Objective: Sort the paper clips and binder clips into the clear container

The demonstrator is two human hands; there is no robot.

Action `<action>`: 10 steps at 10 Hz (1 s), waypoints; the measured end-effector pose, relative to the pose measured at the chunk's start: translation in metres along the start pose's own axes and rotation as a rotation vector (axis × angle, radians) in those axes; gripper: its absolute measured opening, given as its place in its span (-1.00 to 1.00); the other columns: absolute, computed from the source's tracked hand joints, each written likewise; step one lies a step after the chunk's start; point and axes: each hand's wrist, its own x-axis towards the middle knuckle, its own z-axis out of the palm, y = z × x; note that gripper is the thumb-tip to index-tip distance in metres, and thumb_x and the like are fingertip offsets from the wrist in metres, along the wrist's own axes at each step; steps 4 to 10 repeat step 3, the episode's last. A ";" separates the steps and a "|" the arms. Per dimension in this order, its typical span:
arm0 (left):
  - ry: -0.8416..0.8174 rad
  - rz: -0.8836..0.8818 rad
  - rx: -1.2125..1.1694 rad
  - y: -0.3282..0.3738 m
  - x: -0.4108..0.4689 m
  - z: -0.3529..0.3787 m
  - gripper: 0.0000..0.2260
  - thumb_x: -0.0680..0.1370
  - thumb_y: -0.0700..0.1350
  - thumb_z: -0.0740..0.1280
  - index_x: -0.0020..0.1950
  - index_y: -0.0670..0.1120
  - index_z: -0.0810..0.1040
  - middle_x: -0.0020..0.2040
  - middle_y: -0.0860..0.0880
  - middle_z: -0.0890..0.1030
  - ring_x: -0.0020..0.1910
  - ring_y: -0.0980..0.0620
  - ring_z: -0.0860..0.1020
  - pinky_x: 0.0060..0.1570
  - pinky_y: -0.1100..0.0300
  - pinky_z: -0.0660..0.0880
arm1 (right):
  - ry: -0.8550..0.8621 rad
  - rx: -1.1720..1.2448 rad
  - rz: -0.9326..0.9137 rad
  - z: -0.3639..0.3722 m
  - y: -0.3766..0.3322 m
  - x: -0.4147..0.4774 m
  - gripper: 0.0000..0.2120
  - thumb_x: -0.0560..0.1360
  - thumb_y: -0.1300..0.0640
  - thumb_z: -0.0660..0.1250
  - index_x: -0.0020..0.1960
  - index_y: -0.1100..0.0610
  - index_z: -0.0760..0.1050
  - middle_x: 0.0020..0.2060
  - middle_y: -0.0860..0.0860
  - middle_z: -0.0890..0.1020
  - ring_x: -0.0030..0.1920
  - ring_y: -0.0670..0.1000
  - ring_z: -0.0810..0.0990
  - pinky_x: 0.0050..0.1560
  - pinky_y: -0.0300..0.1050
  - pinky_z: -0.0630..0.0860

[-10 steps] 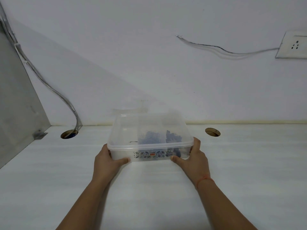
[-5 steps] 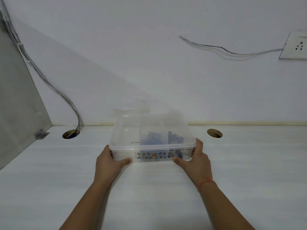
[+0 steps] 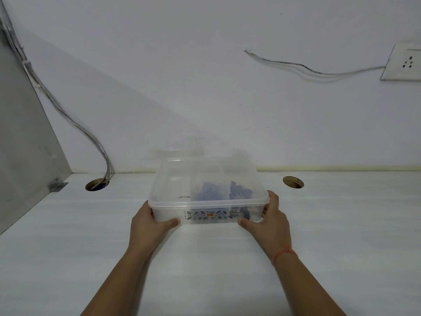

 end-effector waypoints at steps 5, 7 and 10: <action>0.224 -0.050 -0.002 -0.006 -0.019 -0.003 -0.38 0.33 -0.10 0.53 0.32 -0.09 0.37 0.24 -0.05 0.51 0.16 -0.06 0.52 0.11 0.07 0.46 | 0.101 -0.006 0.143 -0.008 0.001 -0.024 -0.41 0.33 0.20 0.50 0.31 0.16 0.39 0.18 0.09 0.56 0.18 0.09 0.56 0.16 -0.06 0.49; 0.224 -0.050 -0.002 -0.006 -0.019 -0.003 -0.38 0.33 -0.10 0.53 0.32 -0.09 0.37 0.24 -0.05 0.51 0.16 -0.06 0.52 0.11 0.07 0.46 | 0.101 -0.006 0.143 -0.008 0.001 -0.024 -0.41 0.33 0.20 0.50 0.31 0.16 0.39 0.18 0.09 0.56 0.18 0.09 0.56 0.16 -0.06 0.49; 0.224 -0.050 -0.002 -0.006 -0.019 -0.003 -0.38 0.33 -0.10 0.53 0.32 -0.09 0.37 0.24 -0.05 0.51 0.16 -0.06 0.52 0.11 0.07 0.46 | 0.101 -0.006 0.143 -0.008 0.001 -0.024 -0.41 0.33 0.20 0.50 0.31 0.16 0.39 0.18 0.09 0.56 0.18 0.09 0.56 0.16 -0.06 0.49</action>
